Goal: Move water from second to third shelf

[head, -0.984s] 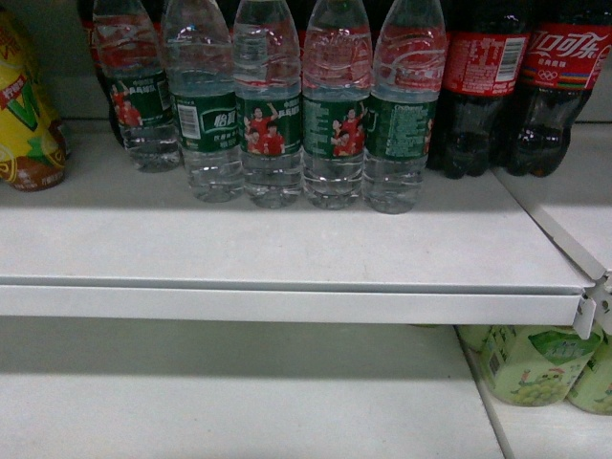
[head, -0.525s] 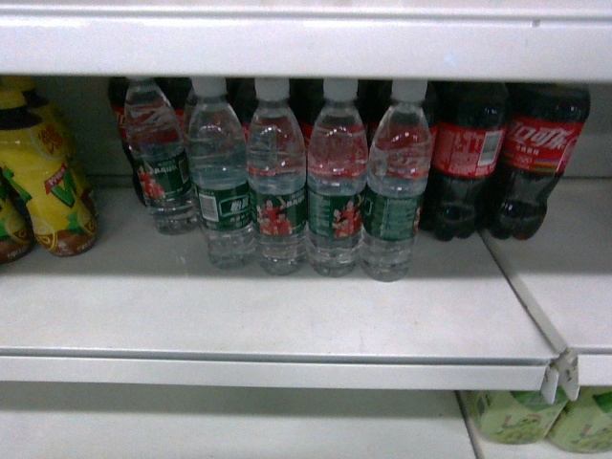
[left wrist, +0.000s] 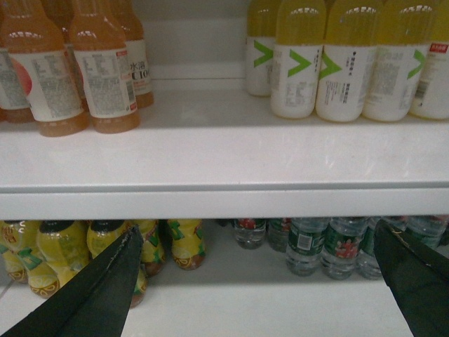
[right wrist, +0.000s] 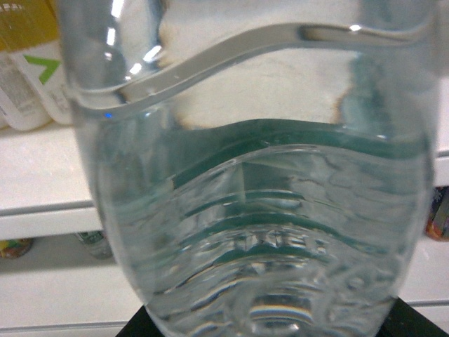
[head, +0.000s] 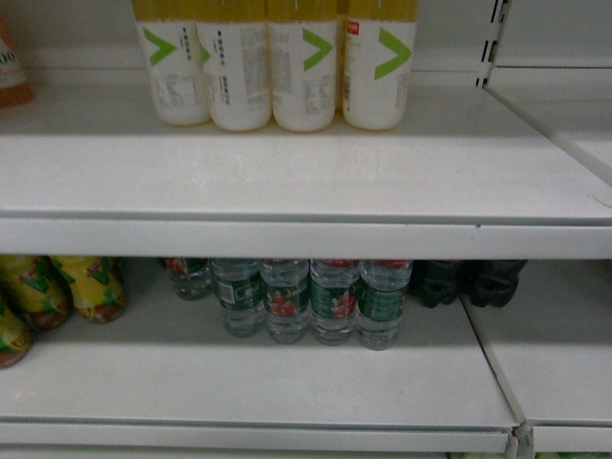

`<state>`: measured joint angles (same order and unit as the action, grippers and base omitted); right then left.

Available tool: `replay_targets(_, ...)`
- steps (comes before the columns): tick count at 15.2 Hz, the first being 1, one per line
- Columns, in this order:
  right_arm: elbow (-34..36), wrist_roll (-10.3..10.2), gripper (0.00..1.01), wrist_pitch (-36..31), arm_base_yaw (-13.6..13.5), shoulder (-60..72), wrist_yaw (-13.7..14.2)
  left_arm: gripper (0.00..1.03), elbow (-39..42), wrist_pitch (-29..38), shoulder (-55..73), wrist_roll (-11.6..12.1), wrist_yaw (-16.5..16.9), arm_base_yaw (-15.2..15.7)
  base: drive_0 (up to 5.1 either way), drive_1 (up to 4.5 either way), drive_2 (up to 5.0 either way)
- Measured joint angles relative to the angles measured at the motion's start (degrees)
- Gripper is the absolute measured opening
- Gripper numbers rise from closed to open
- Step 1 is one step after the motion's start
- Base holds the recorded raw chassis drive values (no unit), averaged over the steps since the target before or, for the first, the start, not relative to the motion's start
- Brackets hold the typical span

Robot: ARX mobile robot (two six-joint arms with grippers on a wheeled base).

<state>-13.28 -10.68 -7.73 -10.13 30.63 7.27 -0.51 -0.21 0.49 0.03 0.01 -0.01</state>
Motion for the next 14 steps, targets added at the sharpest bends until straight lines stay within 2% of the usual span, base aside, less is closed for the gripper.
replay_targets(6,-0.1,0.0,0.39,-0.3,0.0,0.0,0.0,0.98,0.0,0.2,0.0,0.0,0.0,0.0,0.0,0.0,0.0)
replay_targets(14,-0.1,0.0,0.39,0.0,0.0,0.0,0.3,0.98,0.0,0.0,0.0,0.0,0.0,0.0,-3.9,2.18,2.2)
